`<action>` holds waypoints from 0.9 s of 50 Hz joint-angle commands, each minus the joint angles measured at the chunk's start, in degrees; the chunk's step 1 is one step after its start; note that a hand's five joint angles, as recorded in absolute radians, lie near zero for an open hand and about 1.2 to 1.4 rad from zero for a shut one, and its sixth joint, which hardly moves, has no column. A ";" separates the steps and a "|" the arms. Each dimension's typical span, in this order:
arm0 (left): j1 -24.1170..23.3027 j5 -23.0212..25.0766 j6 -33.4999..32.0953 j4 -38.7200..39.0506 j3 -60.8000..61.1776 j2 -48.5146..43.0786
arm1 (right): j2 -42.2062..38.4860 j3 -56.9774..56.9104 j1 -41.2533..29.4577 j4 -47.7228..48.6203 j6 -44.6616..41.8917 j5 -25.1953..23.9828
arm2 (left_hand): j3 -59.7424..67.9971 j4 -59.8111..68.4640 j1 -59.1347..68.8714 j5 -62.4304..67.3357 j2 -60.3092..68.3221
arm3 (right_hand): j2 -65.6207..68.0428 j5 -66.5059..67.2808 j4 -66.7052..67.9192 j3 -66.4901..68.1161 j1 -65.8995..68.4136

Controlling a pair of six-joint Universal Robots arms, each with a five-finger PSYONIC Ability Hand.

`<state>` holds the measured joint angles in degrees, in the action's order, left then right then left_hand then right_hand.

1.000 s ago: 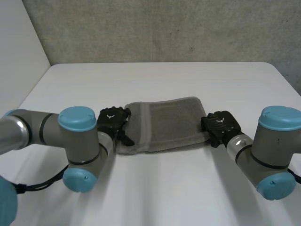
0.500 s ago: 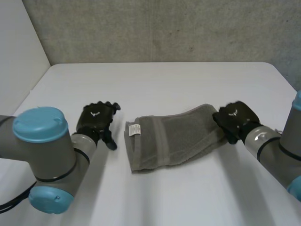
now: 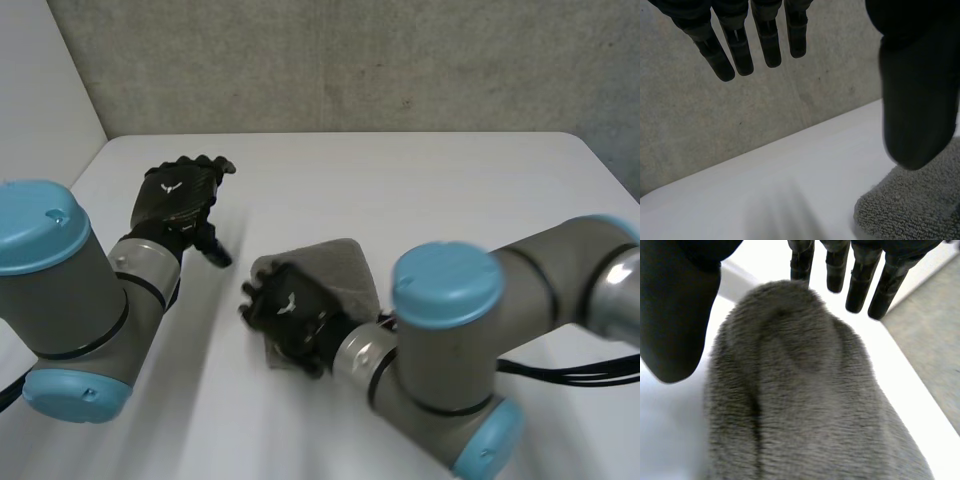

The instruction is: Fold the towel.

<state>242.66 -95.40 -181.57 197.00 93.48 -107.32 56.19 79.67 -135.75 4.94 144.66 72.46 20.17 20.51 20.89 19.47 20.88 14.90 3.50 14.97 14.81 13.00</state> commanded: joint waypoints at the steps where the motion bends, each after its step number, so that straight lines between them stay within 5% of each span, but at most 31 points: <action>1: -1.31 0.65 5.16 -0.22 -1.55 -1.39 | 13.05 7.24 11.44 1.65 17.54 0.22 | -2.56 -2.90 -3.28 -11.86 -3.27 | -4.90 -3.50 -4.97 -4.81 -3.00; 7: -4.91 1.97 6.93 -0.48 -1.11 -7.01 | 14.40 9.11 17.26 1.39 29.44 -0.74 | -2.22 -2.56 -2.94 -11.52 -2.93 | -4.90 -3.50 -4.97 -4.81 -3.00; 22: -5.80 1.88 3.77 -0.83 1.00 -15.29 | -4.41 1.64 17.18 -1.15 26.03 0.49 | -2.39 -2.72 -3.11 -11.69 -3.10 | -4.90 -3.50 -4.97 -4.81 -3.00; 32: -5.27 1.88 2.72 -1.45 0.12 -9.49 | -5.39 -3.46 17.36 -6.69 26.29 0.75 | -3.23 -3.57 -3.95 -12.53 -3.94 | -4.90 -3.50 -4.97 -4.81 -3.00; 38: -5.80 1.97 2.80 -3.81 -3.99 -2.22 | 4.55 -5.05 17.97 -7.92 26.91 2.42 | -4.91 -5.24 -5.63 -14.21 -5.62 | -4.90 -3.50 -4.97 -4.81 -3.00; 45: -4.92 1.09 5.26 -15.16 -12.80 4.93 | 17.01 -8.11 19.11 -8.62 29.98 12.94 | -9.12 -9.45 -9.84 -18.42 -9.83 | -4.90 -3.50 -4.97 -4.81 -3.00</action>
<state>237.14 -93.55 -178.27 190.33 87.35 -107.32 64.63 73.87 -117.67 -3.01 172.39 77.65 15.59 16.29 16.69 14.15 15.94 14.02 3.50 14.44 13.60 12.39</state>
